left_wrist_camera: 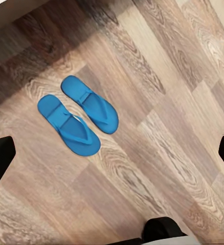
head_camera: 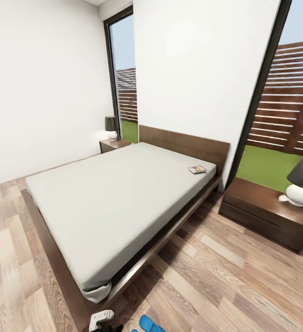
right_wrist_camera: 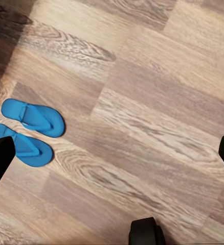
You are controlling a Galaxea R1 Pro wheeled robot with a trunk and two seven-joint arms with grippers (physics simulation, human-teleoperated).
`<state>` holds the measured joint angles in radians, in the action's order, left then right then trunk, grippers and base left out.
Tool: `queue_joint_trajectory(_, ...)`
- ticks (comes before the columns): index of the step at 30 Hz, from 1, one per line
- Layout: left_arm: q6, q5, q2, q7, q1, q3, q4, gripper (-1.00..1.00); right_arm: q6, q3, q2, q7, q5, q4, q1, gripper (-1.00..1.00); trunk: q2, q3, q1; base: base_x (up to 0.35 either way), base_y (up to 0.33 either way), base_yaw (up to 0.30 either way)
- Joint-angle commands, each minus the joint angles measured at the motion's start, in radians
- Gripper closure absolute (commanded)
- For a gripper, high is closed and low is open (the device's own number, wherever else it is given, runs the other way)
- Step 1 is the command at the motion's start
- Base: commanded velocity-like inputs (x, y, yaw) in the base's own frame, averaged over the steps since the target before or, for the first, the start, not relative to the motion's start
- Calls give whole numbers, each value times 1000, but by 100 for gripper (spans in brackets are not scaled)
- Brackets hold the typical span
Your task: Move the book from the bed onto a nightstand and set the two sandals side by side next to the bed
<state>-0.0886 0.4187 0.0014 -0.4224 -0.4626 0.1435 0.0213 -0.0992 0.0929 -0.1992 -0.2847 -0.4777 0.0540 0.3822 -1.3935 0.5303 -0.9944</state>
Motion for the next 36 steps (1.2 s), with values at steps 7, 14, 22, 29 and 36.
queue_joint_trajectory(7,-5,7,0,-3,-1,10,-1,-100,-4,8,0,-4,-10,-2,0,-100,-1,1,0,0,-99,-300)
queue_joint_trajectory(14,-5,7,0,-3,-1,10,-1,-100,-4,8,0,-4,-10,-2,0,-100,-1,1,0,0,-13,-300)
queue_joint_trajectory(22,-5,7,-1,-3,-1,10,-1,-100,-4,8,0,-4,-10,-2,1,-100,-1,1,0,0,-102,-300)
queue_joint_trajectory(29,-5,6,-1,-3,-1,10,-1,-100,-4,8,0,-4,-10,-2,0,-100,-1,1,0,0,-82,-300)
queue_joint_trajectory(36,-5,6,-1,-3,-1,10,-1,-100,-4,8,0,-4,-10,-2,0,-100,-1,1,0,0,-62,-300)
